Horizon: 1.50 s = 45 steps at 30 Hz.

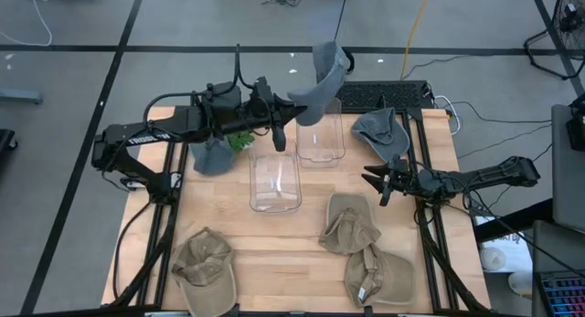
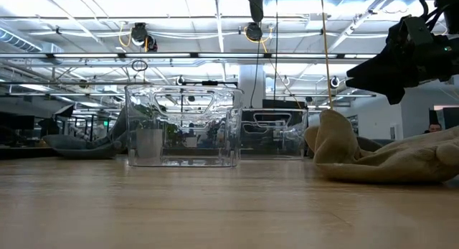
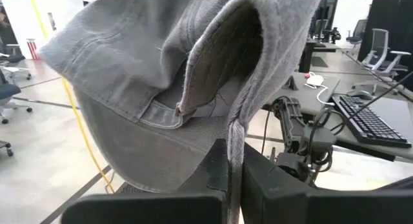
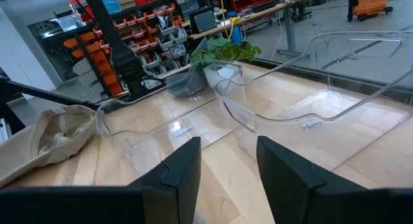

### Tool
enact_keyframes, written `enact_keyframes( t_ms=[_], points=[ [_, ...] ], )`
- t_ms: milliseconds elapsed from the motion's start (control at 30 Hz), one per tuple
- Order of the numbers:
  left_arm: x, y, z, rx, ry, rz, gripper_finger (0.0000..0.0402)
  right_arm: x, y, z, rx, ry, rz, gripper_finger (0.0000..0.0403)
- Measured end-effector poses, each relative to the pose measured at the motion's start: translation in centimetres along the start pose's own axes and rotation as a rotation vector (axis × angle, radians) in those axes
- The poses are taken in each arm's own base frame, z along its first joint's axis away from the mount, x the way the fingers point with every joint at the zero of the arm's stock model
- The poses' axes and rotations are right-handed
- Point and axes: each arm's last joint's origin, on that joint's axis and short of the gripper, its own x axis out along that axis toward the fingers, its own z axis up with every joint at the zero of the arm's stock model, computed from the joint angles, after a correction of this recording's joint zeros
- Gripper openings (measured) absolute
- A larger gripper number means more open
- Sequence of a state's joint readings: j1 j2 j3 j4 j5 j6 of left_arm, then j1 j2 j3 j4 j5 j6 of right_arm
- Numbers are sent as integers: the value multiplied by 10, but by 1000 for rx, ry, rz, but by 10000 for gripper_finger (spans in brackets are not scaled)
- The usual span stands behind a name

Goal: Pick & Place hat
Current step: Put the bottom ash blue cap into the right transparent bin

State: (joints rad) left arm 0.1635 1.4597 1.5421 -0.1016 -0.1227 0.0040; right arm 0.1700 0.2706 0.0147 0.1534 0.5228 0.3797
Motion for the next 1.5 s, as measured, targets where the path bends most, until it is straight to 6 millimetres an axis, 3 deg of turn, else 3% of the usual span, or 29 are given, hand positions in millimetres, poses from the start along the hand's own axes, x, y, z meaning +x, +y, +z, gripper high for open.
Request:
enact_keyframes(
  t_ms=[233, 400, 700, 933, 1233, 1500],
  points=[
    [0, -1, 0, -2, 1, -42, 8, 0, 3, 7, 57, -57, 30, 148],
    [0, -3, 0, -9, 2, -100, 8, 0, 4, 9, -58, -23, 40, 196],
    [0, -3, -1, -47, 15, -209, 8, -4, 26, 70, -51, -118, 63, 297],
    [0, 1, -2, -93, 30, -295, 8, -3, 47, 118, -105, -28, 70, 304],
    [-1, 0, -4, -128, 70, -406, 8, 0, 84, 201, -187, -53, 144, 307],
    [-3, -2, -12, -163, 159, -487, 8, 4, 111, 261, -262, -37, 147, 345]
  ],
)
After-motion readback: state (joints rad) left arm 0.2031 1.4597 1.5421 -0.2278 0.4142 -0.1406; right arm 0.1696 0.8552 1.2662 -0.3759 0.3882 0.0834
